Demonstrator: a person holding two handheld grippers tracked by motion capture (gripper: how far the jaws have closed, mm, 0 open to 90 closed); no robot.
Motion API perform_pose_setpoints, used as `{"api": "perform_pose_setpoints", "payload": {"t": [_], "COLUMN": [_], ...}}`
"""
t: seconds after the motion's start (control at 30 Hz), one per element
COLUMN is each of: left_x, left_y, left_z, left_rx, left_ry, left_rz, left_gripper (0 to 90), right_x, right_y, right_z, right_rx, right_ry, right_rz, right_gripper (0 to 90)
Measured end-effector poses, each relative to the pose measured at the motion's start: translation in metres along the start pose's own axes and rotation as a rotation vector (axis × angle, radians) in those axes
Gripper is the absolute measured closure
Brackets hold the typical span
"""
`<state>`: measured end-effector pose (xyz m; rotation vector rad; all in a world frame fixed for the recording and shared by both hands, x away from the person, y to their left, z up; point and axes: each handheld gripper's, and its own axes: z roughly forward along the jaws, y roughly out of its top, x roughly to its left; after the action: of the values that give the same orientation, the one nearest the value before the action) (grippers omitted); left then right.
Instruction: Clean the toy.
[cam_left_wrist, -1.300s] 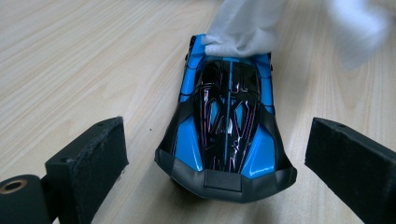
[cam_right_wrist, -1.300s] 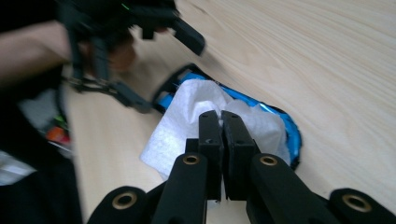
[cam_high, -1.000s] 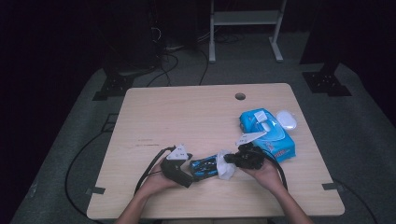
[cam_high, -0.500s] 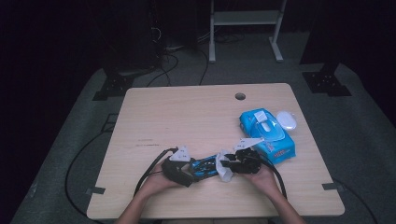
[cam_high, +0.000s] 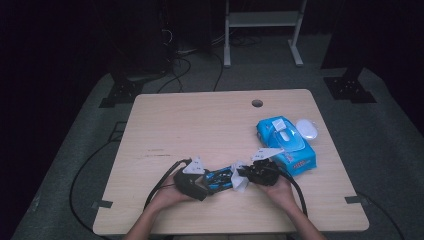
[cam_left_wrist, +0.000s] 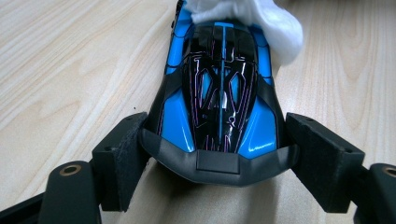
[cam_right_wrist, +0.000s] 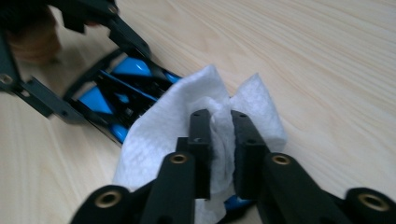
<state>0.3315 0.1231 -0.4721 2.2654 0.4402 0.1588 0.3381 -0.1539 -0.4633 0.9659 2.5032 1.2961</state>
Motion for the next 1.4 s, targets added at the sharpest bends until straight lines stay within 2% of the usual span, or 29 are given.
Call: {"api": "perform_pose_setpoints", "payload": {"t": [0.13,0.23,0.3,0.43,0.5,0.53,0.63,0.7,0.77,0.8,0.87,0.93,1.03,1.07,1.13,1.17,1.23,1.33,1.4], "left_x": [-0.001,-0.001,-0.001,0.0,-0.001,0.0,0.0,0.0,-0.001,-0.001,-0.001,0.0,-0.001,-0.001,-0.001,0.0,0.001,0.003,0.002], "left_y": [0.001,0.001,0.001,0.0,0.001,0.001,0.001,0.001,0.001,0.001,0.001,0.001,0.001,0.001,0.001,0.001,0.001,0.0,0.0], "left_z": [0.001,0.001,0.001,0.002,0.002,0.003,0.003,0.003,0.004,0.004,0.004,0.004,0.005,0.006,0.005,0.005,0.004,0.002,0.002], "left_rx": [0.005,0.007,0.007,0.008,0.009,0.011,0.01,0.011,0.012,0.013,0.016,0.02,0.014,0.013,0.015,0.018,0.014,0.02,0.024], "left_ry": [0.008,0.01,0.009,0.008,0.007,0.007,0.003,0.004,0.008,0.012,0.013,0.011,0.007,0.009,0.01,0.004,-0.004,-0.003,0.0], "left_rz": [0.01,0.007,0.007,0.009,0.016,0.022,0.017,0.019,0.02,0.019,0.018,0.023,0.02,0.021,0.019,0.017,-0.013,-0.03,-0.025], "left_gripper": [23.6,23.4,23.4,23.2,23.3,23.4,23.4,23.4,23.4,23.2,23.0,23.0,23.1,23.1,23.0,22.6,19.6,18.2,18.2], "right_x": [-0.007,-0.004,-0.001,0.015,0.017,0.015,0.002,-0.007,-0.012,-0.01,-0.003,0.004,0.006,0.003,-0.005,-0.01,-0.015,-0.015,-0.016], "right_y": [-0.002,-0.002,-0.002,0.003,0.003,0.002,-0.002,-0.007,-0.012,-0.011,-0.007,-0.004,-0.002,-0.002,-0.005,-0.008,-0.01,-0.009,-0.01], "right_z": [-0.007,-0.007,-0.006,-0.001,-0.003,-0.005,-0.016,-0.02,-0.02,-0.019,-0.017,-0.015,-0.013,-0.014,-0.016,-0.016,-0.016,-0.015,-0.015], "right_rx": [0.037,0.044,0.04,0.025,0.039,0.048,0.069,0.109,0.096,0.098,0.085,0.054,0.059,0.063,0.09,0.092,0.085,0.094,0.094], "right_ry": [-0.04,-0.047,-0.03,0.065,0.049,0.046,0.01,-0.056,-0.046,-0.044,-0.041,0.001,0.009,0.003,-0.039,-0.042,-0.033,-0.05,-0.057], "right_rz": [0.018,0.021,0.018,-0.014,-0.046,-0.047,-0.013,-0.001,0.032,0.032,0.001,-0.013,-0.029,-0.02,0.002,0.025,0.059,0.041,0.039], "right_gripper": [83.1,83.9,83.9,83.9,83.8,83.9,83.9,83.9,83.9,83.9,83.9,83.9,83.8,83.8,83.8,83.8,83.8,83.8,83.8]}}
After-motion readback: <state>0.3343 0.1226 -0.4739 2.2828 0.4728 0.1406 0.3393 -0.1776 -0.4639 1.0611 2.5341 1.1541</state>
